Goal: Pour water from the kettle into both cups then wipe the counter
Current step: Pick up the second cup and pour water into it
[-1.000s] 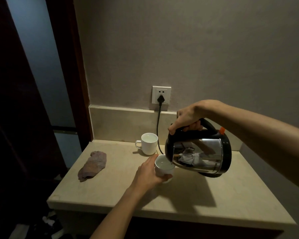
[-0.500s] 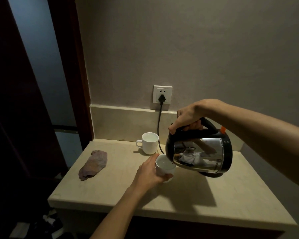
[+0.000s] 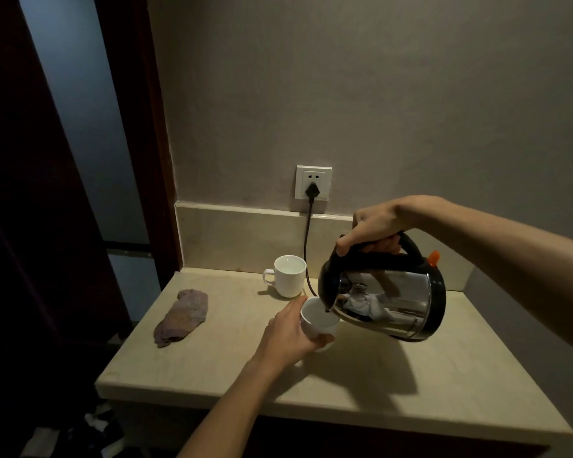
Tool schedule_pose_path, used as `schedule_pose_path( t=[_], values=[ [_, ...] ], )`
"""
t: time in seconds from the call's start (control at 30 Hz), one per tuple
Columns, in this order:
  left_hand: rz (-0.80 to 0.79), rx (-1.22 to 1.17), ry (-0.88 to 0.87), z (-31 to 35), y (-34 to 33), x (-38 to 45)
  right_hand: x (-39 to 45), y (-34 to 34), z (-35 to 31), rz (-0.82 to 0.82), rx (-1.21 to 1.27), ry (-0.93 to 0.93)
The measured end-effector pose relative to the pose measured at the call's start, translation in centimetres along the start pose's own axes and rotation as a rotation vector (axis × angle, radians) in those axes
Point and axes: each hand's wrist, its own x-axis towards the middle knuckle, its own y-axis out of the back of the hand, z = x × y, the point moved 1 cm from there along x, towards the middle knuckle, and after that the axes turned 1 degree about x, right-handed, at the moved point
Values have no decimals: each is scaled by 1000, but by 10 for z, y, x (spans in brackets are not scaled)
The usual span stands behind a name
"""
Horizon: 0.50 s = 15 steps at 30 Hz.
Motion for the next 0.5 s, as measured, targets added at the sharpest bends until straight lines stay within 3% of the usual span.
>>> schedule_pose_path(
  t=[0.23,0.5],
  values=[
    [-7,-1,-5,-1,-1,-1,-16,4,18,42,163,92],
    [23,-17,-30,-3,-2,-1,-29,-20,81,232,430,216]
  ],
)
